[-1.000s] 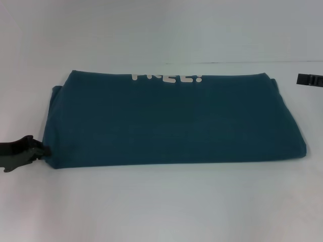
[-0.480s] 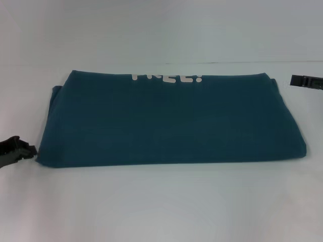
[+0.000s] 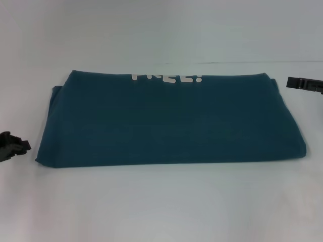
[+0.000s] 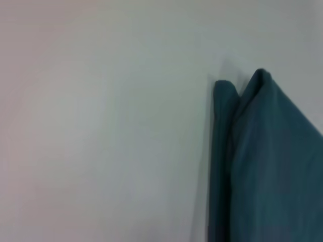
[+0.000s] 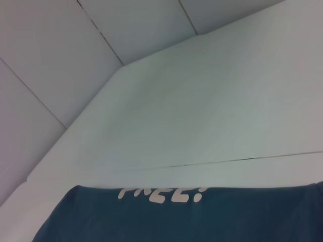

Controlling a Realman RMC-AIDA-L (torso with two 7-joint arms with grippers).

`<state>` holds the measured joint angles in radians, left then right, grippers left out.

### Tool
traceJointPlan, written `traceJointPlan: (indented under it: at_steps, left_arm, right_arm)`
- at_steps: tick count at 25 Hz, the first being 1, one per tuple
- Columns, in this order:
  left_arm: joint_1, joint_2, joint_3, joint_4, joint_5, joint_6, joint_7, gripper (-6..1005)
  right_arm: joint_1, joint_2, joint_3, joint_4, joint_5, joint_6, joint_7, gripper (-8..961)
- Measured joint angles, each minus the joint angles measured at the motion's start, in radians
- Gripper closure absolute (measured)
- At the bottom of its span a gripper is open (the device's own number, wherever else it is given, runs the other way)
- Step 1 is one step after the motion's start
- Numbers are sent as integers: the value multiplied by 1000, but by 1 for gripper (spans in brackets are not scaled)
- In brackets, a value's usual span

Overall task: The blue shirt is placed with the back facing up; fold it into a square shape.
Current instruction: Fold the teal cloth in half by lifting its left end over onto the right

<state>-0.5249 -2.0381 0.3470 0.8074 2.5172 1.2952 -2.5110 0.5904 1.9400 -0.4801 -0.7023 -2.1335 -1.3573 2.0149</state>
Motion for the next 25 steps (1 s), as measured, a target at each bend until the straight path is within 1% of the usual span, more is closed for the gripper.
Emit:
traceJointPlan:
  at_steps: [3,5,8,11,16,19,24,25]
  left_arm:
    - [7,6,-46,6,0,56,4,869]
    - [16,7,-57,18,0,91,5,844]
    - [24,3,-50,29,4,138,3,806]
    - [24,-1,-35,26,8,145,4,769]
    - [18,-5,-20,8,9,123,6,528]
    - [16,-6,-7,-2,9,95,2,325]
    - [1,-7,-5,-29,10,74,3,107]
    - [-1,-7,-5,-32,10,71,3,108]
  right_arm:
    - [-2,-3,0,0,0,0,0,34]
    - [-3,-4,0,0,0,0,-1,34]
    - [-5,-6,0,0,0,0,-2,34]
    - [-6,-7,0,-4,0,0,0,34]
    - [-7,-9,-1,-7,0,-5,3,34]
    - [-6,-11,-2,-9,0,-6,4,34]
    - [-6,-11,-1,-9,0,-6,5,35]
    - [-6,-11,-1,-9,0,-6,5,35]
